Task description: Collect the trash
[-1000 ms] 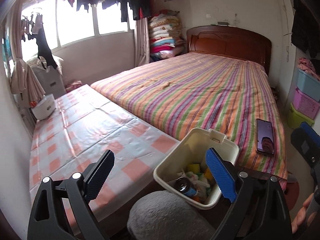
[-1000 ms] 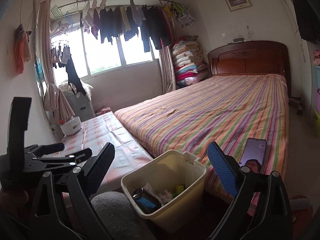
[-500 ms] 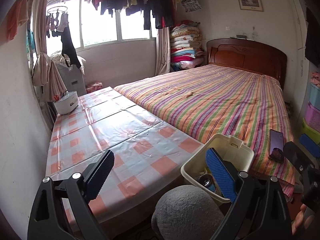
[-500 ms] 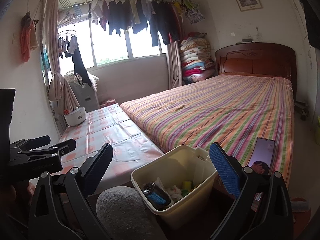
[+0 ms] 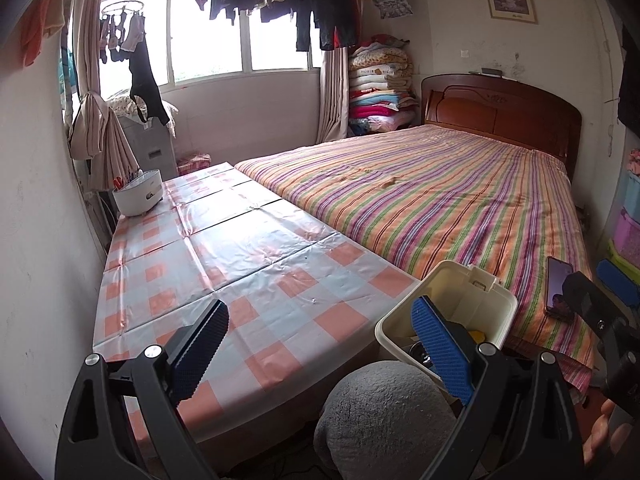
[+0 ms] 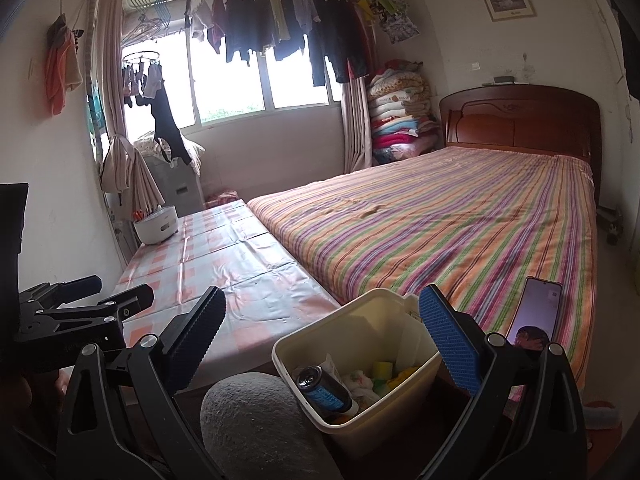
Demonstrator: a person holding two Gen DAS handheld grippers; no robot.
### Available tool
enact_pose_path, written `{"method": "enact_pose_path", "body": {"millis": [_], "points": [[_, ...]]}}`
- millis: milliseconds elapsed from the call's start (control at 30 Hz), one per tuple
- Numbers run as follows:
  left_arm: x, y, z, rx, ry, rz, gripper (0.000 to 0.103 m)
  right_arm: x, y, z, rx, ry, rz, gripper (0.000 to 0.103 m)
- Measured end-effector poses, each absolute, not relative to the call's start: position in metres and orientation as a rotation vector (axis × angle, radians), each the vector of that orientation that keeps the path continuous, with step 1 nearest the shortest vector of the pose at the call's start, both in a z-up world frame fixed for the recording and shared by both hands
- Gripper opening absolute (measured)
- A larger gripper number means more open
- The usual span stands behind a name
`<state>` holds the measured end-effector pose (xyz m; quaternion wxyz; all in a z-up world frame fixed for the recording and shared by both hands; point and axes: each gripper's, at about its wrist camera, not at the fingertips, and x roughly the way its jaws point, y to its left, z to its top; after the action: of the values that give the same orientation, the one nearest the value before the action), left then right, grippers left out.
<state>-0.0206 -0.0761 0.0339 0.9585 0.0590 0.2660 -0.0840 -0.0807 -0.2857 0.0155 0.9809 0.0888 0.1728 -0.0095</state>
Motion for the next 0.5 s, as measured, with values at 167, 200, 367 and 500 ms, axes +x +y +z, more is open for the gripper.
{"method": "enact_pose_path", "body": {"millis": [167,200,367,500], "points": [[-0.0184,-0.0753,0.0329,0.134,0.551,-0.151,0.09,-0.0764,-0.2833,0.0123,0.179,0.36,-0.008,0.096],[-0.0181,-0.0765,0.0322,0.145,0.553,-0.148,0.09,-0.0762,-0.2833,0.0121,0.179,0.361,-0.008,0.096],[-0.02,-0.0791,0.0313,0.162,0.539,-0.148,0.09,-0.0771,-0.2852,0.0107,0.186,0.367,-0.01,0.096],[-0.0204,-0.0774,0.0316,0.155,0.532,-0.141,0.09,-0.077,-0.2868,0.0107,0.189,0.37,-0.01,0.096]]}}
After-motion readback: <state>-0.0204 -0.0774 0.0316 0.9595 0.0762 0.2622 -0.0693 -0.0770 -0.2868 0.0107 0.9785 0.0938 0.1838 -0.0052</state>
